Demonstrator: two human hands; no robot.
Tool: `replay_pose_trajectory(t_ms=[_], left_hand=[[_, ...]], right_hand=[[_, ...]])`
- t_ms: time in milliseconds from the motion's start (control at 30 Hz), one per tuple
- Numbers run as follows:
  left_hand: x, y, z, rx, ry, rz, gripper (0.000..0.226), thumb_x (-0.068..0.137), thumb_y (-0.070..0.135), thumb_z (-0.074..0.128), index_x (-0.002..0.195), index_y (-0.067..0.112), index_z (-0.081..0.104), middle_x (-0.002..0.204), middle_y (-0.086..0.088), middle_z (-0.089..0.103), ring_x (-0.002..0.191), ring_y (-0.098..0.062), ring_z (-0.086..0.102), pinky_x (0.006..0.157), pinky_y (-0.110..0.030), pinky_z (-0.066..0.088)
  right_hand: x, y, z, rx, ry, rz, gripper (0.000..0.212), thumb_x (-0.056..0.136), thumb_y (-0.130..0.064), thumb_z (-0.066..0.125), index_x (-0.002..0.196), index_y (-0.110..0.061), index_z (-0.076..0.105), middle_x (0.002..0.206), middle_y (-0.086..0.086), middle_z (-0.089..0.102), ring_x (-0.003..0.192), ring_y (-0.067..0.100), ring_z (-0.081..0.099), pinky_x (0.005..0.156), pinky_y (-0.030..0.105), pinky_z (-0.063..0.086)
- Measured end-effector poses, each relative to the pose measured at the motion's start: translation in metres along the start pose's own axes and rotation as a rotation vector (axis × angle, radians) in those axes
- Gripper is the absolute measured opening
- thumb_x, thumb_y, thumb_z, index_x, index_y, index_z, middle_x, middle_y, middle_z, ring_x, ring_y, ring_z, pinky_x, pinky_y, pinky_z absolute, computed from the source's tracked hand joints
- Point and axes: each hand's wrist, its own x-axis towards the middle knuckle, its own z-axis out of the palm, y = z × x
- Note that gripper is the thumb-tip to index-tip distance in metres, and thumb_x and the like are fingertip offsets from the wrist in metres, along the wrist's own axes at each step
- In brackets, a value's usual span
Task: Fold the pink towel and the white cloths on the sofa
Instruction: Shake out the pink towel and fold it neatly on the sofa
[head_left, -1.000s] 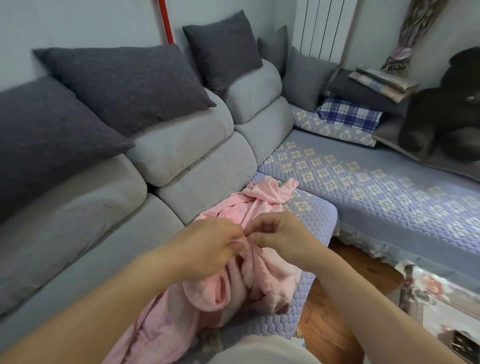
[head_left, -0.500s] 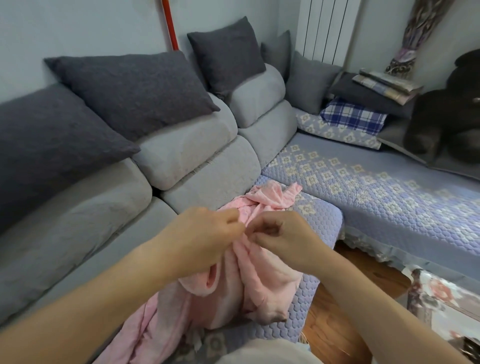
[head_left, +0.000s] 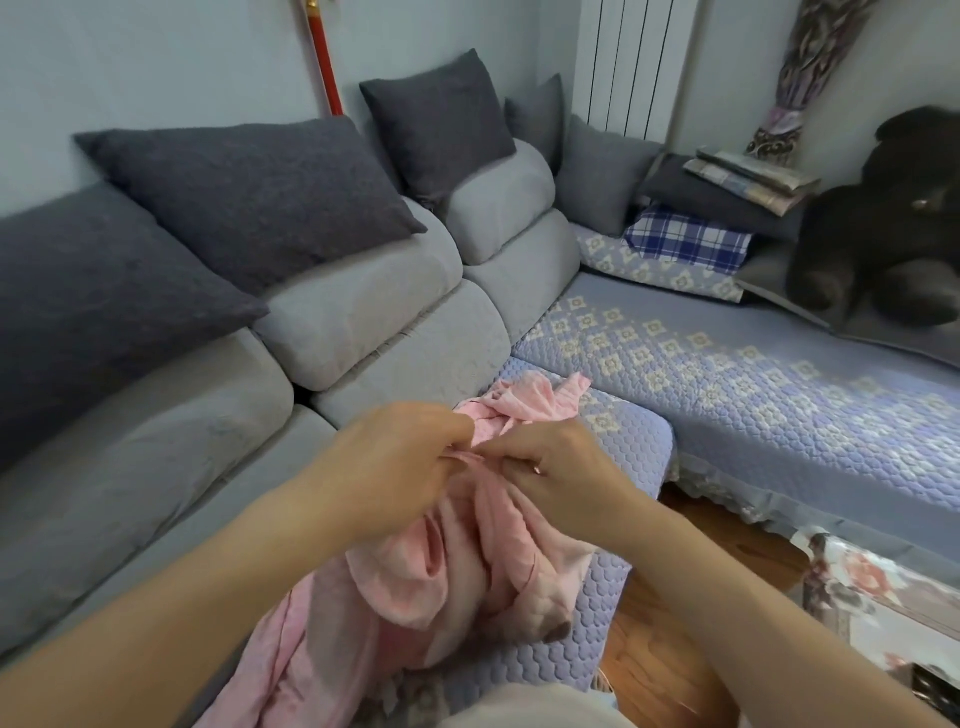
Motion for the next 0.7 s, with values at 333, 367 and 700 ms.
replay_pose_trajectory(t_ms=[333, 367, 700], left_hand=[[0.000, 0.018, -0.011, -0.078, 0.044, -0.205, 0.017, 0.081, 0.029, 0.054, 0.091, 0.027, 0.068, 0.083, 0.005, 0.069, 0.083, -0.022, 0.061, 0.071, -0.037, 0.050], [-0.001, 0.017, -0.011, -0.068, 0.014, -0.190, 0.022, 0.078, 0.032, 0.050, 0.091, 0.027, 0.067, 0.084, 0.006, 0.069, 0.085, -0.021, 0.061, 0.071, -0.038, 0.050], [-0.004, 0.023, -0.002, -0.125, 0.042, -0.148, 0.008, 0.079, 0.032, 0.053, 0.078, 0.023, 0.055, 0.064, 0.007, 0.056, 0.068, -0.020, 0.055, 0.059, -0.040, 0.046]], right_hand=[[-0.007, -0.011, 0.011, 0.151, 0.112, 0.154, 0.011, 0.089, -0.021, 0.070, 0.094, -0.020, 0.079, 0.081, -0.019, 0.072, 0.080, -0.004, 0.069, 0.076, 0.018, 0.056], [-0.007, -0.010, 0.010, 0.117, 0.107, 0.140, 0.013, 0.089, -0.025, 0.068, 0.094, -0.021, 0.080, 0.084, -0.018, 0.073, 0.079, -0.007, 0.068, 0.075, 0.016, 0.054], [-0.014, -0.017, 0.034, 0.188, 0.268, 0.251, 0.015, 0.085, -0.019, 0.058, 0.091, -0.018, 0.072, 0.083, -0.013, 0.069, 0.081, 0.008, 0.066, 0.076, 0.029, 0.054]])
